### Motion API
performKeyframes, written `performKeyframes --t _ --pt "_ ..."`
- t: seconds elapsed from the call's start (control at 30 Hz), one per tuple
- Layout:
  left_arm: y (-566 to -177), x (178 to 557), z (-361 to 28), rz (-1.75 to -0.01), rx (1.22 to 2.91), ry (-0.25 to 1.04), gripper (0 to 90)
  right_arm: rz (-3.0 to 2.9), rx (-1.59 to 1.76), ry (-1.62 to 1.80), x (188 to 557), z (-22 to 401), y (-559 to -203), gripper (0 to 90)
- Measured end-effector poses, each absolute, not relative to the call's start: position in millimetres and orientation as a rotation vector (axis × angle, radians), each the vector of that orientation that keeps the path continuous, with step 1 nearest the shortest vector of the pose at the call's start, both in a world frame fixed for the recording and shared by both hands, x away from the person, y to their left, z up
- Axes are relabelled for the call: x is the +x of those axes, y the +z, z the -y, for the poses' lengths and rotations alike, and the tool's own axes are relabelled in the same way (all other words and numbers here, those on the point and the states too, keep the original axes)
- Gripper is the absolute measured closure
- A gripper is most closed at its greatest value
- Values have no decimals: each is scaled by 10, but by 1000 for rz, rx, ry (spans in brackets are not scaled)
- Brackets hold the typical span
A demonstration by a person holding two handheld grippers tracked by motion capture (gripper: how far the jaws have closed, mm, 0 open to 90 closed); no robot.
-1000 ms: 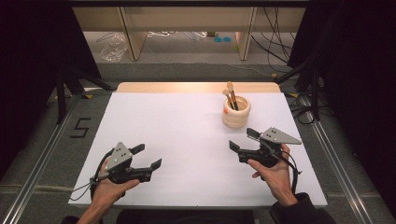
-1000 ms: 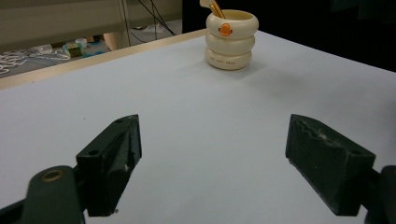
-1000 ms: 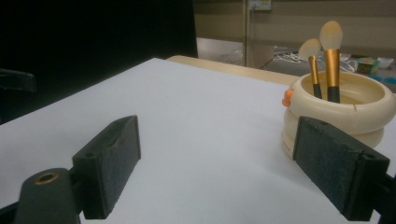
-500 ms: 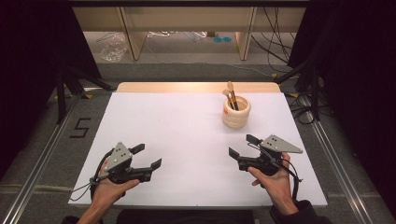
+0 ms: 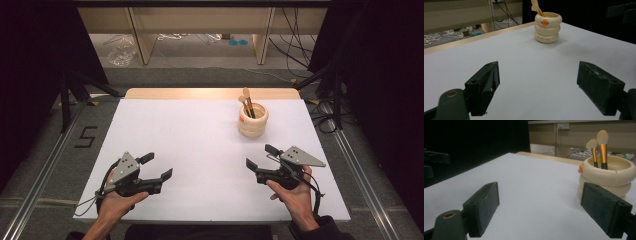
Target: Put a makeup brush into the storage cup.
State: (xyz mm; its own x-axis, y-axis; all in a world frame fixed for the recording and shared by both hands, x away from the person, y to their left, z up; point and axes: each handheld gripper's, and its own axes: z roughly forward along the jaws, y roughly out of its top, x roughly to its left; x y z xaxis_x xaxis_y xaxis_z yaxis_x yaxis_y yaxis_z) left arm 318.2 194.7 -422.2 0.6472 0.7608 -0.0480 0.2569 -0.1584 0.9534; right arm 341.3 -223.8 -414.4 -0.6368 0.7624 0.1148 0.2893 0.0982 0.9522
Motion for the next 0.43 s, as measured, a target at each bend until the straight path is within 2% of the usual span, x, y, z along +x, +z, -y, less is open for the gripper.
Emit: performKeyframes --t 0.43 --pt "-4200 3171 -1944 -801 1680 562 179 -1963 1027 1577 3406 2227 -4150 163"
